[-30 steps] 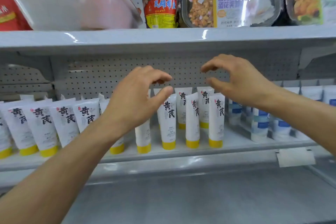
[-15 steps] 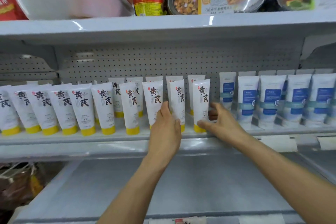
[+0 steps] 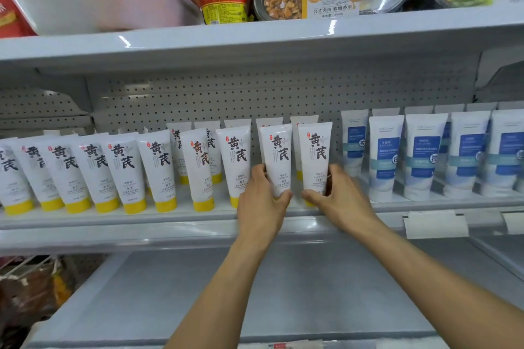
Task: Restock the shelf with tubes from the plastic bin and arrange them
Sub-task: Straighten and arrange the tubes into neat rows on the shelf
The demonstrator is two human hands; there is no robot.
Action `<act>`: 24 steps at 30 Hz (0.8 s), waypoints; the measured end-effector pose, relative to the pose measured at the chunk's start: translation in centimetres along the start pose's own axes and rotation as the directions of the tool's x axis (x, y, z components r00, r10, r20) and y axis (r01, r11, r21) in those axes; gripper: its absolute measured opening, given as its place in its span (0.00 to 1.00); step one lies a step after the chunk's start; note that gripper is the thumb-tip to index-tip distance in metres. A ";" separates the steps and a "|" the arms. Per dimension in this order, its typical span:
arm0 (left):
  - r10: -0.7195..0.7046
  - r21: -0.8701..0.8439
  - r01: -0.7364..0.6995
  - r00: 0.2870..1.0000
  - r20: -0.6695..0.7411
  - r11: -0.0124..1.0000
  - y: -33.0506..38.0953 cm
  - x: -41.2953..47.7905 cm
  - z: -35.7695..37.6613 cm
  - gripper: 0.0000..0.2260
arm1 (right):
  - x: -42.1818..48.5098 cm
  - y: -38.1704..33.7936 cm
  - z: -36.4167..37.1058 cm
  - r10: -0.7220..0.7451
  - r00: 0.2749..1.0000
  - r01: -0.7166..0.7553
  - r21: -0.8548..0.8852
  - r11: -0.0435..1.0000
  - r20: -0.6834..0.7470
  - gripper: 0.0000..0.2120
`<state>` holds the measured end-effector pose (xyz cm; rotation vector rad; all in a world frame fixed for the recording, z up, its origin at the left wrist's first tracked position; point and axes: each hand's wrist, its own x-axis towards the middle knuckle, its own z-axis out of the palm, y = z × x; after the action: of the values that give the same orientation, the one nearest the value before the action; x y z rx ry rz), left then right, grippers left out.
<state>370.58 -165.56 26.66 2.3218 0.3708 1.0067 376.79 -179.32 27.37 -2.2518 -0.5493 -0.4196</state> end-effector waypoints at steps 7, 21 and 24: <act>0.011 -0.017 -0.009 0.995 0.098 1.000 0.1 0.3 -1.0 0.20 | -0.2 -0.4 0.0 0.011 1.000 -0.011 -0.019 1.000 -0.011 0.25; 0.050 0.031 -0.054 0.993 0.104 0.998 -0.3 0.1 -1.1 0.25 | -0.5 -0.3 0.2 0.012 1.000 -0.012 -0.001 1.000 -0.022 0.27; 0.127 0.081 -0.132 0.990 0.065 0.988 -0.8 -1.5 -2.0 0.29 | -1.3 -0.2 0.5 -0.027 0.995 0.033 0.062 0.998 -0.093 0.30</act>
<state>368.04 -164.81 26.40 2.4740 0.2464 0.9971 375.64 -179.12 26.57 -2.1546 -0.5418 -0.5117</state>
